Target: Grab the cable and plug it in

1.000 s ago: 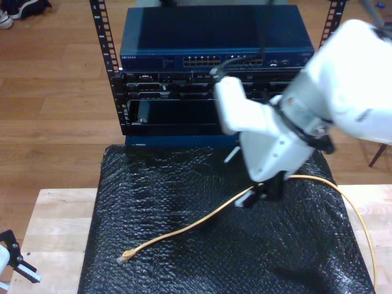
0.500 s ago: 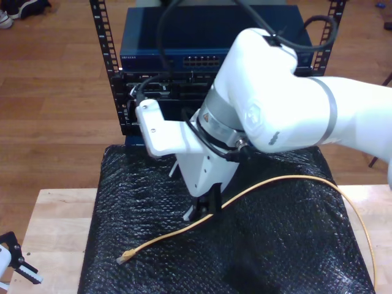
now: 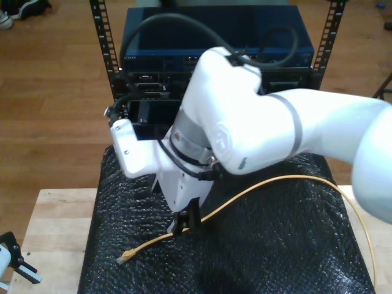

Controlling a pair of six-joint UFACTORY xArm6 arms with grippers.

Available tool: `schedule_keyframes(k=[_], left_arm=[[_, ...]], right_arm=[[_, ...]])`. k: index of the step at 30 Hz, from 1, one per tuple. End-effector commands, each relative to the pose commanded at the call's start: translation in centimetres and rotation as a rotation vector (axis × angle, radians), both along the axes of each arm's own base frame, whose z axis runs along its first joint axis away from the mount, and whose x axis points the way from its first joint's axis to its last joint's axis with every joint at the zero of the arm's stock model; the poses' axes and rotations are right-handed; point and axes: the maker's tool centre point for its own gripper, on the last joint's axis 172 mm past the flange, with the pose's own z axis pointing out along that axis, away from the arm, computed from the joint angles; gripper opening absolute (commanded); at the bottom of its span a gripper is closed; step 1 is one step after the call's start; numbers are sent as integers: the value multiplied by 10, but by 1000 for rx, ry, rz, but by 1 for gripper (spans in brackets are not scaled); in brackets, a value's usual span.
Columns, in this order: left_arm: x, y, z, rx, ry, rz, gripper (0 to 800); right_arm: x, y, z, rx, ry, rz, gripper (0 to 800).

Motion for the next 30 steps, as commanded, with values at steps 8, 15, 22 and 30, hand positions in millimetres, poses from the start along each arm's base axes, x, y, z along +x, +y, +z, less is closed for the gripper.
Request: schedule_keyframes(k=[8, 15, 22, 30], left_arm=[[1, -1, -6, -5, 20, 22, 800], [-2, -4, -18, -6, 30, 34, 800], [-4, -11, -24, -9, 42, 27, 800], [-8, -15, -28, -19, 55, 27, 800]], right_arm=[[-14, 25, -29, -48, 21, 44, 789], [-12, 19, -73, -147, 13, 60, 789], [-5, 32, -88, -133, -10, 64, 778], [-14, 47, -106, -153, -7, 105, 753]])
